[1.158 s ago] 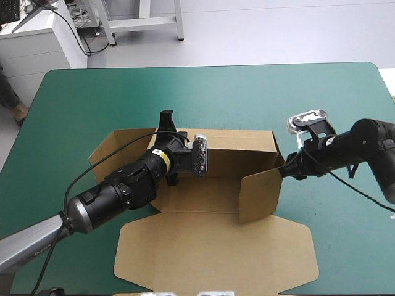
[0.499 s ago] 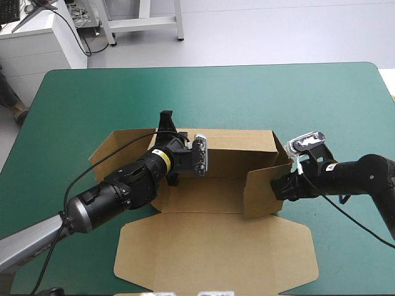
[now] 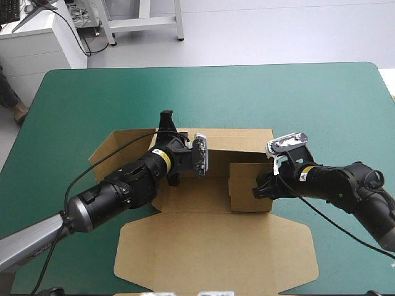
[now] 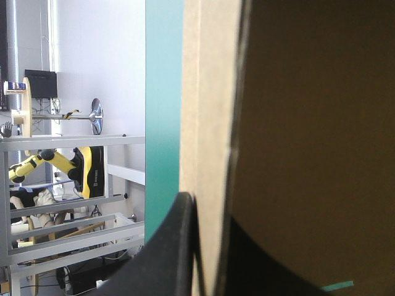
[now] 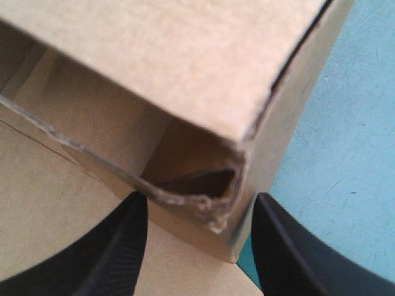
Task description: Fold the box
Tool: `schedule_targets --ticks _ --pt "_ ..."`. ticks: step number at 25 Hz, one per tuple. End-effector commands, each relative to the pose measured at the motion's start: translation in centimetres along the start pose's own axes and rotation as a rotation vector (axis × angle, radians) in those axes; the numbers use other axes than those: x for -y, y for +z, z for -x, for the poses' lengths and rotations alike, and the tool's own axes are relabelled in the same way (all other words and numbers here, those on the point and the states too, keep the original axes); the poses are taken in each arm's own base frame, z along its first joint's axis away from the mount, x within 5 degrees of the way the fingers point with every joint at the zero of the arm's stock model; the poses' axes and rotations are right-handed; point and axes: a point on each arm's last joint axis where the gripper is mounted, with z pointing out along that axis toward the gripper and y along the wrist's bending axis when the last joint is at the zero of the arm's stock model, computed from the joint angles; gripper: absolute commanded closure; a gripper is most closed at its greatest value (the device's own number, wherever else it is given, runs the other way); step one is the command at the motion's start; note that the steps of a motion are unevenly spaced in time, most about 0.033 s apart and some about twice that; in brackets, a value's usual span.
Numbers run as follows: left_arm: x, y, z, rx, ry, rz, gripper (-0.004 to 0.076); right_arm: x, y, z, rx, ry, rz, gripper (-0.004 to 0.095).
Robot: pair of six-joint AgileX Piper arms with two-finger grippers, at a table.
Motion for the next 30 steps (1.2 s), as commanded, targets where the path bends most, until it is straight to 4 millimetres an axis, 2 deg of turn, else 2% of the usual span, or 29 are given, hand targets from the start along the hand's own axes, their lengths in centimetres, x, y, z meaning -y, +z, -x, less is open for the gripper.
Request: schedule_targets --ticks 1,7,13,16,20,24,30 --pt "-0.5 -0.8 0.7 0.058 -0.074 0.004 0.0732 -0.5 -1.0 1.3 0.138 0.009 -0.037 0.0443" --pt "-0.5 -0.8 0.7 0.059 -0.076 0.003 0.0732 -1.9 -0.8 1.1 0.121 -0.020 0.005 0.0449" --pt "-0.5 -0.8 0.7 0.059 -0.076 0.003 0.0732 -1.9 -0.9 1.3 0.153 -0.043 -0.006 0.0385" --pt "-0.5 -0.8 0.7 0.061 -0.076 0.003 0.0732 -1.8 -0.5 1.7 0.182 0.022 -0.006 0.0387" --pt "-0.5 -0.8 0.7 0.061 -0.080 0.003 0.0732 -1.3 0.3 1.3 0.113 0.041 -0.060 0.0447" --pt "-0.5 -0.8 0.7 0.061 -0.080 0.003 0.0732 -1.3 0.3 1.5 0.135 0.083 -0.053 0.0493" --pt "-0.5 -0.8 0.7 0.061 -0.080 0.003 0.0732 -1.4 0.3 1.7 0.155 0.132 -0.046 0.0739"
